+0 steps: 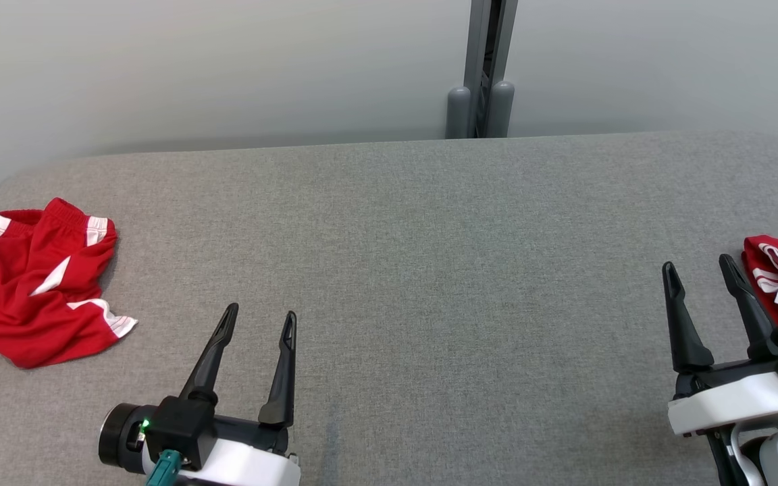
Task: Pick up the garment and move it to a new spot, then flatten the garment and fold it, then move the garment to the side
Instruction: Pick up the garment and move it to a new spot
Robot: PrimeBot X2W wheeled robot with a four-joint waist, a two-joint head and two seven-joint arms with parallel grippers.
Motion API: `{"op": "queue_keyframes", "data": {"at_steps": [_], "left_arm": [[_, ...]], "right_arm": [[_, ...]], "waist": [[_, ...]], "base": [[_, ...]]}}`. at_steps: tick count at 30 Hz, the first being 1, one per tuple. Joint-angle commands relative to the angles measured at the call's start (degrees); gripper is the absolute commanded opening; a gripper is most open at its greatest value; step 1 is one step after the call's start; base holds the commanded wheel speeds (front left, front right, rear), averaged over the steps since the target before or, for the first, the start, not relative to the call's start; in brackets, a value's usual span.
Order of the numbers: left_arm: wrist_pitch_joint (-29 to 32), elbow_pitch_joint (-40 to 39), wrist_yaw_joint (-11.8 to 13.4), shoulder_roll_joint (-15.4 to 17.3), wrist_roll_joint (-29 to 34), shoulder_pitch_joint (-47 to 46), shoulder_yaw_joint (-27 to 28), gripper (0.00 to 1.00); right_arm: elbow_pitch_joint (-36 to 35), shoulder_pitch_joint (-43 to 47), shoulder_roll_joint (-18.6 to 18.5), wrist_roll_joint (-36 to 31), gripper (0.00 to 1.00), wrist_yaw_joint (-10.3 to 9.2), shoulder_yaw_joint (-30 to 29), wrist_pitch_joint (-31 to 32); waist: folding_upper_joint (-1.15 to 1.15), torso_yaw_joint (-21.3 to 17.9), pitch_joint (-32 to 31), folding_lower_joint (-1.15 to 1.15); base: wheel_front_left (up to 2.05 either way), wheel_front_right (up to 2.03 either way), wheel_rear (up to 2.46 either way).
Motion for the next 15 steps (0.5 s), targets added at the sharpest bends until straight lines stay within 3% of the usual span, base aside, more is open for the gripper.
{"op": "queue_keyframes", "data": {"at_steps": [1,9,15], "left_arm": [[-0.01,0.12,0.37,0.17,-0.39,-0.14,0.03,1.00],[-0.01,0.03,0.30,0.18,-0.33,-1.01,-0.39,1.00],[-0.01,-0.06,0.47,0.17,-0.44,-1.63,-0.66,1.00]], "right_arm": [[0.00,0.57,-0.37,0.16,1.00,-0.01,-0.20,-0.31],[-0.22,0.56,-0.37,0.62,1.00,-0.01,0.08,-0.31],[-0.30,0.91,-0.55,1.22,1.00,-0.01,1.37,-0.31]], "waist": [[0.00,0.01,0.03,0.00],[0.00,0.94,0.72,0.00],[0.00,4.34,1.11,0.00]], "base": [[0.00,0.00,0.00],[0.00,0.00,0.00],[0.00,0.00,0.00]]}}
